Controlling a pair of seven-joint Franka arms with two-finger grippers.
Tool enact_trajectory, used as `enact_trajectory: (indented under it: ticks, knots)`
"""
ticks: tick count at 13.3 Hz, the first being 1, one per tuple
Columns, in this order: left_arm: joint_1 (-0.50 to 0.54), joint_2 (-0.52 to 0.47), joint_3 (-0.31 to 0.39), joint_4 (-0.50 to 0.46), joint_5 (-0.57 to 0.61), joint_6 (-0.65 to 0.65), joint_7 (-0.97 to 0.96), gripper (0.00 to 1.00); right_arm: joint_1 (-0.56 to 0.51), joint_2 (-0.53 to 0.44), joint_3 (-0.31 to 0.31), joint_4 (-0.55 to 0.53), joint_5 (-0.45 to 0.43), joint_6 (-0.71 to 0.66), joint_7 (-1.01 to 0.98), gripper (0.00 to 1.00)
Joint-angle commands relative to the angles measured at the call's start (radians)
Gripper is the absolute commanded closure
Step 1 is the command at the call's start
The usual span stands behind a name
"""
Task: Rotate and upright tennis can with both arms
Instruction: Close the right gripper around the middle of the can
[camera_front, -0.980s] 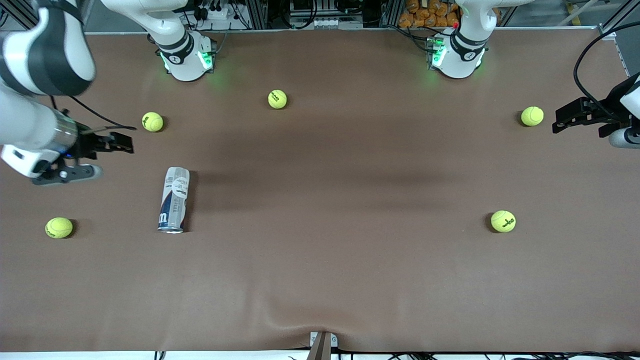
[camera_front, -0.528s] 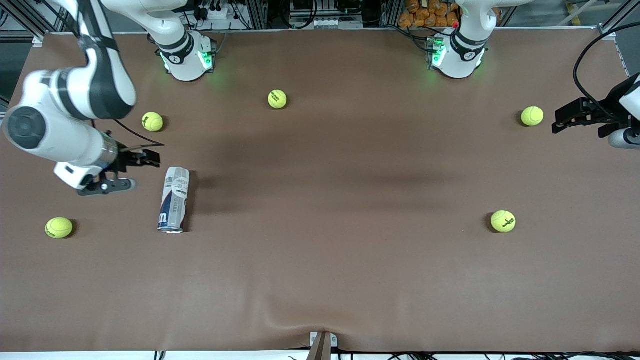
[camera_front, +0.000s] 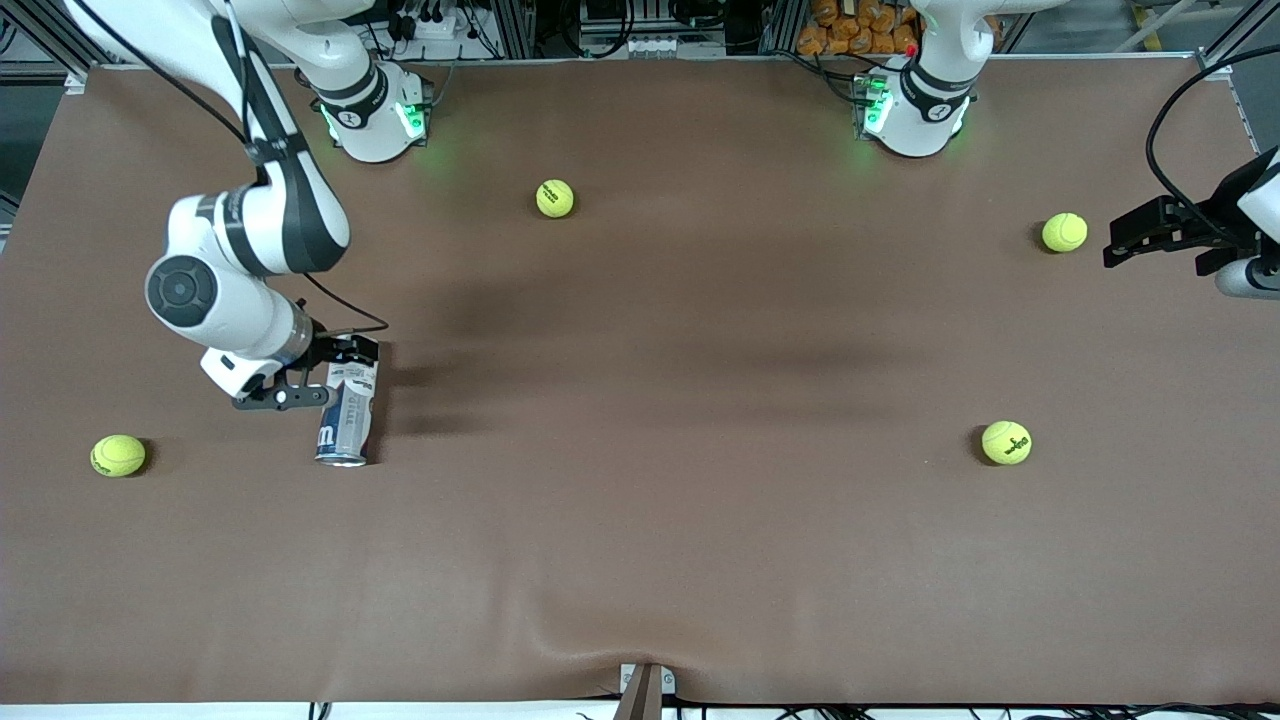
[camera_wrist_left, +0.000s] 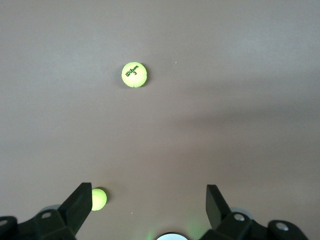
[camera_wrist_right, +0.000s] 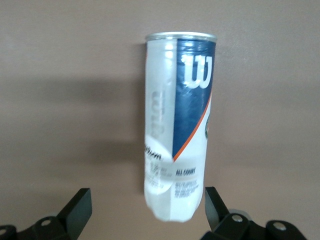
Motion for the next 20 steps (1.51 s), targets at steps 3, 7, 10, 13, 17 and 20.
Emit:
enact_trajectory:
  ticks: [3,7,10,13,17,20]
  knots:
    - [0.011,0.006,-0.006,0.01,-0.007,-0.014,0.029,0.0,-0.069,0.05,0.003,0.003,-0.057,0.055,0.02,0.0]
    - [0.011,0.007,-0.006,0.008,-0.007,-0.014,0.029,0.0,-0.055,0.109,0.003,0.032,-0.058,0.092,0.02,0.0]
    - [0.011,0.009,-0.006,0.01,-0.007,-0.014,0.029,0.0,-0.071,0.132,0.003,0.034,-0.071,0.117,0.02,0.0]
    - [0.011,0.009,-0.006,0.008,-0.007,-0.014,0.029,0.0,-0.066,0.159,0.003,0.034,-0.069,0.124,0.022,0.0]
    - [0.01,0.008,-0.007,0.01,-0.01,-0.014,0.029,0.0,-0.055,0.178,0.005,0.031,-0.069,0.134,0.022,0.0]
    - [0.011,0.008,-0.006,0.01,-0.01,-0.014,0.029,0.0,-0.059,0.193,0.005,0.031,-0.069,0.135,0.022,0.0]
